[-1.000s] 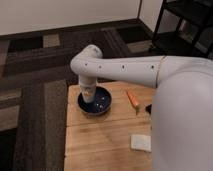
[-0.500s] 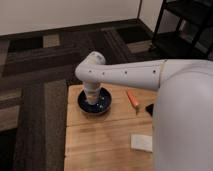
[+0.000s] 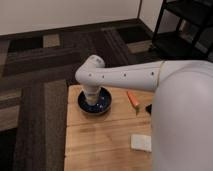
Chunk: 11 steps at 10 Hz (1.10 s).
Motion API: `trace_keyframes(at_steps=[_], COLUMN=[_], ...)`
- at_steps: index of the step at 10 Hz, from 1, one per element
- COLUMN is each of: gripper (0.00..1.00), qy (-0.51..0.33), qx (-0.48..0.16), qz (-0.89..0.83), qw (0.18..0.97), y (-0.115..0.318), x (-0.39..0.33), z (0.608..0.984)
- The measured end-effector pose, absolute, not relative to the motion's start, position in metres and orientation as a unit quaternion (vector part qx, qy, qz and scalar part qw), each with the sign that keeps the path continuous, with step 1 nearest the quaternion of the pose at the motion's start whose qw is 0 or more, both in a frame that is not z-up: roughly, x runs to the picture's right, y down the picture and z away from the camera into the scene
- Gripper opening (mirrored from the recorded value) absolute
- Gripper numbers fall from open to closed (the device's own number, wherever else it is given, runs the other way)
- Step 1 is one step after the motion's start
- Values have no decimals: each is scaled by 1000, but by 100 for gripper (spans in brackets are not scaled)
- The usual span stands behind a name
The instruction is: Place the ceramic cup in the ceramic bowl
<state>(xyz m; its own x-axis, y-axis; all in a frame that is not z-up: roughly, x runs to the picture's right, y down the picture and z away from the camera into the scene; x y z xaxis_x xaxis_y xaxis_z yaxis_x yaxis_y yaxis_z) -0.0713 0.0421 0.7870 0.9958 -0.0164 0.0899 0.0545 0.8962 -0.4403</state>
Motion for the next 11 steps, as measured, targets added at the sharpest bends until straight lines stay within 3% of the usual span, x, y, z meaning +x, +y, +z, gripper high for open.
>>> trace_keyframes(at_steps=[1,8,11], gripper=[5,78,80], qy=[-42,-42,-33], qx=[-227,-228,-231], qz=[-18,-18,-16], qw=[973,973,972], y=[42,43,38], x=[-71,-71,-68], z=[787,787,783])
